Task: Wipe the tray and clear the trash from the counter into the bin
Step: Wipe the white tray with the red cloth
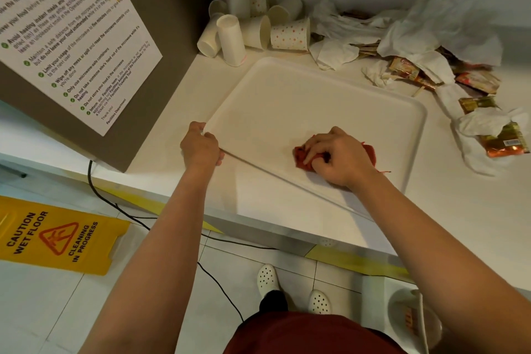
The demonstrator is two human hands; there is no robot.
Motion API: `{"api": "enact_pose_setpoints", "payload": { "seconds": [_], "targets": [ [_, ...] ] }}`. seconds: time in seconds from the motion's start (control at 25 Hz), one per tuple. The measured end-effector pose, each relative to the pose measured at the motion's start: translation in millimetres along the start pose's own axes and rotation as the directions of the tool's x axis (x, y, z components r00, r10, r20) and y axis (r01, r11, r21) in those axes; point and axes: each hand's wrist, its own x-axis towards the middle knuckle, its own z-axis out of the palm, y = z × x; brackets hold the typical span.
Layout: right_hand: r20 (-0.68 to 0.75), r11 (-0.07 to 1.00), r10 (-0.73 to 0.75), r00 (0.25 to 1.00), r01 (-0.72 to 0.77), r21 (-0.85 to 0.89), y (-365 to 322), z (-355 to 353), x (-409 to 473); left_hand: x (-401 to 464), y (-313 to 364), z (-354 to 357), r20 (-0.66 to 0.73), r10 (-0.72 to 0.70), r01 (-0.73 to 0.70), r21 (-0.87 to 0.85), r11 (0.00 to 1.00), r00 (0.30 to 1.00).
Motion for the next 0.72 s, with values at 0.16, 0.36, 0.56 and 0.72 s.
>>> {"api": "enact_pose_setpoints", "payload": {
  "seconds": [0.16, 0.36, 0.56, 0.72],
  "targets": [
    [-0.296, 0.951, 0.263, 0.918, -0.298, -0.081, 31, -24, -6, -1, 0, 0, -0.006, -0.004, 0.004, 0.001, 1.000, 1.000],
    [-0.360, 0.872, 0.440, 0.823, -0.488, -0.049, 18, -19, 5, -3, -2, 0, 0.000, 0.009, -0.009, 0.014, 1.000, 1.000],
    [-0.033, 0.983, 0.169, 0.985, -0.171, -0.065, -47, 24, 10, -2, -4, -1, -0.004, 0.011, -0.011, 0.001, 1.000, 1.000],
    [-0.001, 0.996, 0.077, 0.997, -0.077, -0.051, -61, 28, 8, -2, -3, 2, -0.010, 0.035, -0.035, 0.012, 0.999, 0.999]
  ]
}}
